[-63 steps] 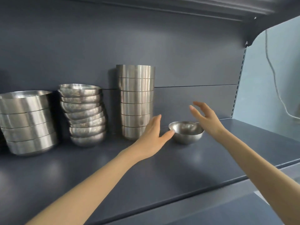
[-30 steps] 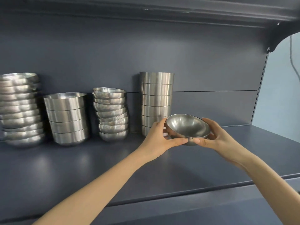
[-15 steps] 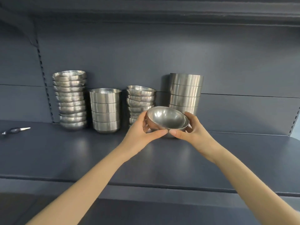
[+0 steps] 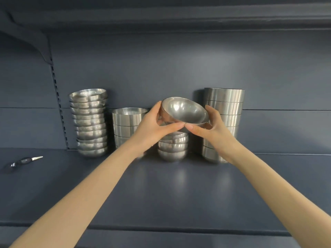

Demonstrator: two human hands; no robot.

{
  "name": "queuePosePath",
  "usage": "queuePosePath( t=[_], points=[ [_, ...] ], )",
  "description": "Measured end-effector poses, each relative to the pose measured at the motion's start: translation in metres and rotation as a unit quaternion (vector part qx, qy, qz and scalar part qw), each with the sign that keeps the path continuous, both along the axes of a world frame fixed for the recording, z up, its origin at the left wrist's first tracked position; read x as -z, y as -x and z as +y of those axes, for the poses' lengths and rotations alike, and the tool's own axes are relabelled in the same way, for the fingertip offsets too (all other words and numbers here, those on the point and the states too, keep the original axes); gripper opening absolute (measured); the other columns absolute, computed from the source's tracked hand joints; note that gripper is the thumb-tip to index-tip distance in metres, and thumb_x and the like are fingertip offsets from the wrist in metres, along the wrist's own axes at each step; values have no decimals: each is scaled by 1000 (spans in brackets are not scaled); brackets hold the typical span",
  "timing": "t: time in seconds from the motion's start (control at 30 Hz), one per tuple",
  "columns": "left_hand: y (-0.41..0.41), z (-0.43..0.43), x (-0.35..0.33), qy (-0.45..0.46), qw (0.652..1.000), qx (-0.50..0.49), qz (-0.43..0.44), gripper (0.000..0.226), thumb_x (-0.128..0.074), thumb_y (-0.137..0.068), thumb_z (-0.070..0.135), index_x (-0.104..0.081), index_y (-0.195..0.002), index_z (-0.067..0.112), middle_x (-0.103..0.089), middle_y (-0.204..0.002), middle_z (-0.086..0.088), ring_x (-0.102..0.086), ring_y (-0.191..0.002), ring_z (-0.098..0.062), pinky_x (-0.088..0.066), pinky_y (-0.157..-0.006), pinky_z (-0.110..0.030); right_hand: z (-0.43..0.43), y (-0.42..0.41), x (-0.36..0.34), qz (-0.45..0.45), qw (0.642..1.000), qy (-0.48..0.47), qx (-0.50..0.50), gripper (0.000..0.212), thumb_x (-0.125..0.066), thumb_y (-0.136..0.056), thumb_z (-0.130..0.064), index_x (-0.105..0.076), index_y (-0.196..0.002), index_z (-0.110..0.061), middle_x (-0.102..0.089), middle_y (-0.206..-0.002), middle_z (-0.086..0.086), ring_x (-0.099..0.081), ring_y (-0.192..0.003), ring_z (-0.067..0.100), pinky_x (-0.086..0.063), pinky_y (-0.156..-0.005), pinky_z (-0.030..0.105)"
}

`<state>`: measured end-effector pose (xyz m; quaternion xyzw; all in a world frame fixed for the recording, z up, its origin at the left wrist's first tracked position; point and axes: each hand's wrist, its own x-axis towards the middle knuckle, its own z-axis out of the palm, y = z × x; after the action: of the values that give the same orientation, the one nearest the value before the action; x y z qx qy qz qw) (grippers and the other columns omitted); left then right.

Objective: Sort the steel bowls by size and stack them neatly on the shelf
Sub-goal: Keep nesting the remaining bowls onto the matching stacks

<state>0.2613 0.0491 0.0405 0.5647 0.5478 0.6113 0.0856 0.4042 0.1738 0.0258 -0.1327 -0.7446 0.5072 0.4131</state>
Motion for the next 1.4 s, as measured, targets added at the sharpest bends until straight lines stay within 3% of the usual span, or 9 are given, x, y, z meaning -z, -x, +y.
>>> queuePosePath(
  t=[0.13, 0.27, 0.37, 0.5, 0.67, 0.77, 1.0, 1.13, 1.4],
  points=[
    [38, 21, -39, 10, 997, -14, 73, 59, -80, -77, 27, -53, -129, 19, -64, -118, 9, -61, -109, -4, -49, -98, -27, 14, 30, -34, 15, 999, -26, 34, 98, -77, -70, -31, -20, -147, -12, -56, -120, -12, -57, -104, -3, -48, -83, 9],
    [75, 42, -64, 68, 990, -21, 120, 59, -77, -79, 38, -53, -128, 17, -63, -119, 4, -60, -112, -11, -48, -102, -36, 33, 61, -51, 7, 997, -38, 62, 86, -77, -74, -31, -27, -141, -12, -61, -107, -11, -60, -99, -1, -46, -73, 4],
    [94, 55, -76, 125, 979, -29, 158, 55, -74, -80, 40, -54, -124, 15, -62, -118, 2, -59, -109, -12, -50, -92, -28, 44, 77, -55, -12, 996, -37, 76, 70, -76, -77, -27, -32, -130, -16, -60, -111, -7, -59, -100, 0, -44, -68, 1],
    [111, 64, -83, 182, 967, -21, 178, 41, -71, -82, 42, -57, -110, 16, -59, -94, 8, -56, -86, -6, -40, -69, -16, 54, 93, -55, -35, 995, -31, 84, 63, -77, -76, -27, -37, -123, -13, -62, -106, -12, -60, -96, -3, -46, -75, 3],
    [128, 74, -76, 195, 965, -9, 174, 40, -74, -79, 40, -61, -105, 12, -62, -89, 6, -57, -83, -8, -41, -70, -19, 63, 100, -51, -61, 994, -36, 79, 70, -74, -81, -24, -33, -136, -10, -57, -99, -19, -58, -78, -17, -42, -64, -1],
    [129, 75, -74, 206, 965, -5, 164, 44, -75, -79, 41, -62, -105, 9, -62, -90, 3, -57, -85, -9, -41, -73, -20, 64, 102, -50, -87, 993, -36, 74, 76, -74, -80, -30, -32, -139, -8, -56, -101, -18, -55, -89, -7, -44, -68, 4],
    [119, 68, -69, 229, 958, -13, 172, 18, -67, -88, 36, -54, -83, 25, -53, -79, 10, -51, -76, -5, -36, -58, -8, 65, 104, -47, -107, 991, -27, 75, 75, -74, -79, -32, -33, -138, -9, -52, -99, -19, -53, -89, -3, -43, -65, 5],
    [112, 66, -66, 218, 957, -17, 191, 27, -64, -91, 30, -45, -72, 26, -41, -68, 11, -41, -62, -3, -32, -45, -2, 67, 103, -42, -113, 991, -9, 71, 84, -76, -76, -36, -30, -141, -7, -54, -118, -8, -52, -114, 9, -40, -88, 16],
    [109, 65, -63, 218, 949, -44, 225, 28, -62, -92, 33, -45, -71, 27, -43, -69, 10, -41, -62, -3, -32, -46, -4, 65, 105, -36, -93, 992, -8, 89, 91, -77, -75, -37, -25, -143, -5, -52, -127, -1, -49, -123, 15, -40, -103, 26]
  ],
)
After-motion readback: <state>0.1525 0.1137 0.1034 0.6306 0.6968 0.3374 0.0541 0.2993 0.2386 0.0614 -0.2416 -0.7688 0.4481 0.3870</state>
